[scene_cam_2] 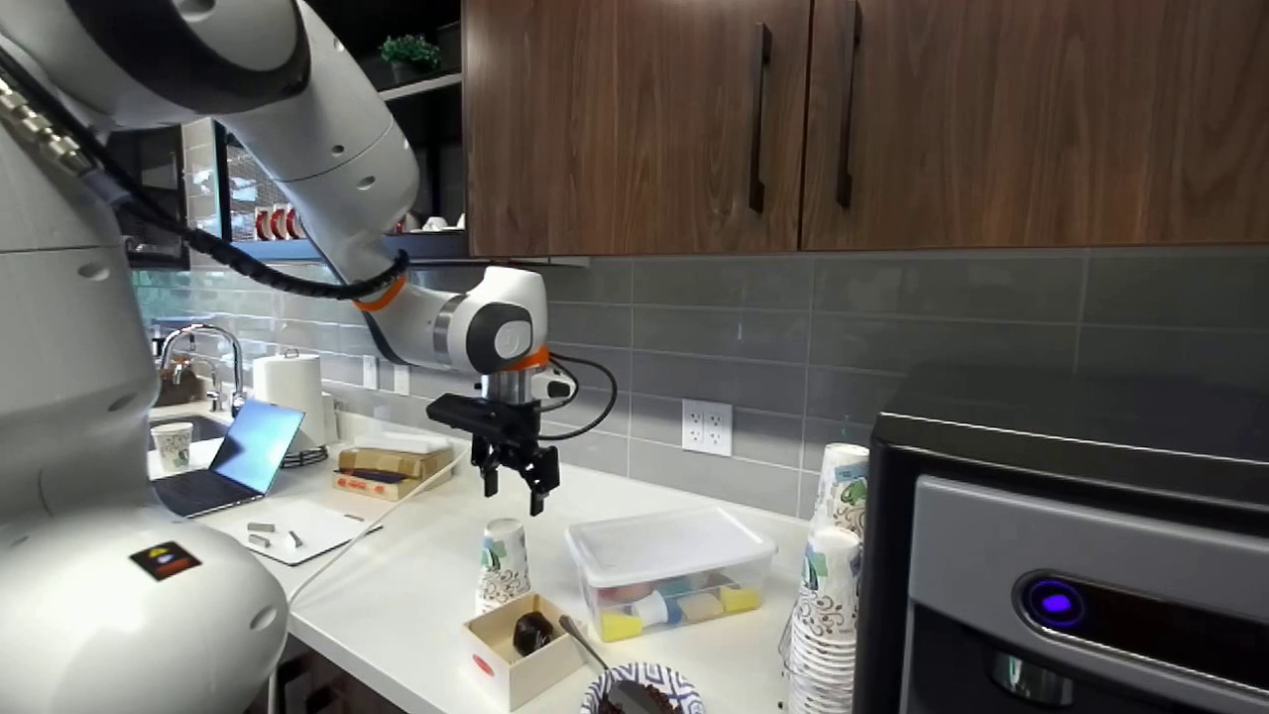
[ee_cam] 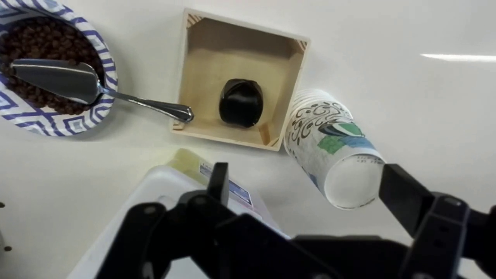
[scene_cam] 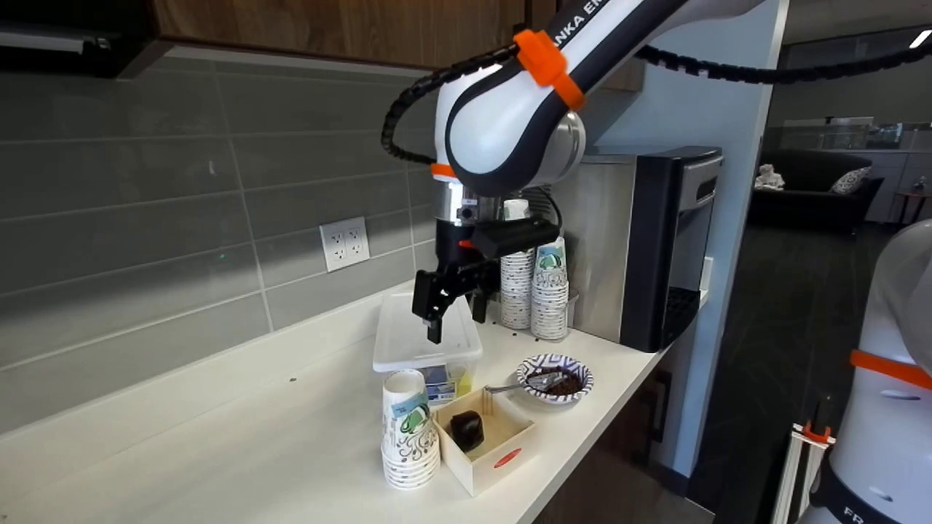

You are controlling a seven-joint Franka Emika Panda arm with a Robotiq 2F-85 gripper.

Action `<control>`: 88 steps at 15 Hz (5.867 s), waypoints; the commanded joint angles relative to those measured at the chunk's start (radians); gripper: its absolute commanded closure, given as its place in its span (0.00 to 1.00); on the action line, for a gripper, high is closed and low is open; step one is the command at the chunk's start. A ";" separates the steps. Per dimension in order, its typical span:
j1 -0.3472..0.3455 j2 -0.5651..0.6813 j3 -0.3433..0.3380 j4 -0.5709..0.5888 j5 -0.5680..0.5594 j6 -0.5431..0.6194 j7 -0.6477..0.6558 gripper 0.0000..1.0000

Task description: Move the white cup to the right

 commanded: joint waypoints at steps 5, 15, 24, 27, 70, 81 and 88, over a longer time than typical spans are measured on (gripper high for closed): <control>0.010 0.153 -0.002 0.049 -0.011 0.067 0.047 0.00; 0.019 0.252 -0.010 0.127 -0.087 0.108 0.114 0.00; 0.032 0.292 -0.016 0.157 -0.115 0.106 0.130 0.65; 0.042 0.300 -0.014 0.170 -0.119 0.105 0.133 0.88; -0.025 -0.506 0.022 -0.045 -0.154 -0.273 0.624 0.99; -0.327 -0.537 -0.124 -0.032 -0.061 -0.221 0.703 0.99; -0.419 -0.358 -0.184 0.166 -0.083 -0.249 0.700 0.99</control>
